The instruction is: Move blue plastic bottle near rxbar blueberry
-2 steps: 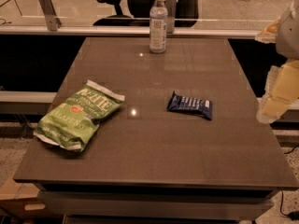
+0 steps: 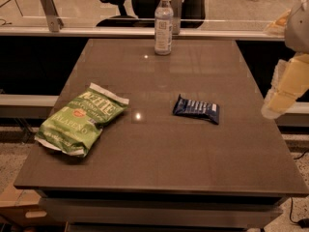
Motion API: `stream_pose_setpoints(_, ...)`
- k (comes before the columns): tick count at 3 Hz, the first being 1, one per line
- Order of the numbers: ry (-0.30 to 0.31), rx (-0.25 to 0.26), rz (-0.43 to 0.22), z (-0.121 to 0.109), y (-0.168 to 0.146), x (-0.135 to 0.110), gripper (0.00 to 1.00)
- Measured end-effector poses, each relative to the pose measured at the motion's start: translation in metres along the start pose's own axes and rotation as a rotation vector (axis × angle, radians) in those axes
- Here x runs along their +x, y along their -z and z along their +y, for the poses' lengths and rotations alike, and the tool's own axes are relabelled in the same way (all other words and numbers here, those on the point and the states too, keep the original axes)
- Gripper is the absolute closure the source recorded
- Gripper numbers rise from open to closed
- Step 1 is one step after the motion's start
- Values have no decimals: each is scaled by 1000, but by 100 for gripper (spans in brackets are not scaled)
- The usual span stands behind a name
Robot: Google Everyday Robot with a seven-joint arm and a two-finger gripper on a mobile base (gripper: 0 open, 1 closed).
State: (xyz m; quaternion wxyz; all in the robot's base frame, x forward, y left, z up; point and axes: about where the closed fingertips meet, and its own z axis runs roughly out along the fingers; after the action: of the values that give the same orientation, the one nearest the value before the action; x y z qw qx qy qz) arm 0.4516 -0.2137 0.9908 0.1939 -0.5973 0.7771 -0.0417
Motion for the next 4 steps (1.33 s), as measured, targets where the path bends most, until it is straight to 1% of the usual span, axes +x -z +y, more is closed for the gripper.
stream_pose_setpoints(1, -27, 39, -96, -20, 1, -10, 0)
stream_pose_setpoints(2, -81, 64, -226, -40, -6, -20, 0)
stream_pose_setpoints(3, -182, 87, -369, -68, -18, -29, 0)
stream_pose_setpoints(4, -298, 118, -488, -95, -34, -36, 0)
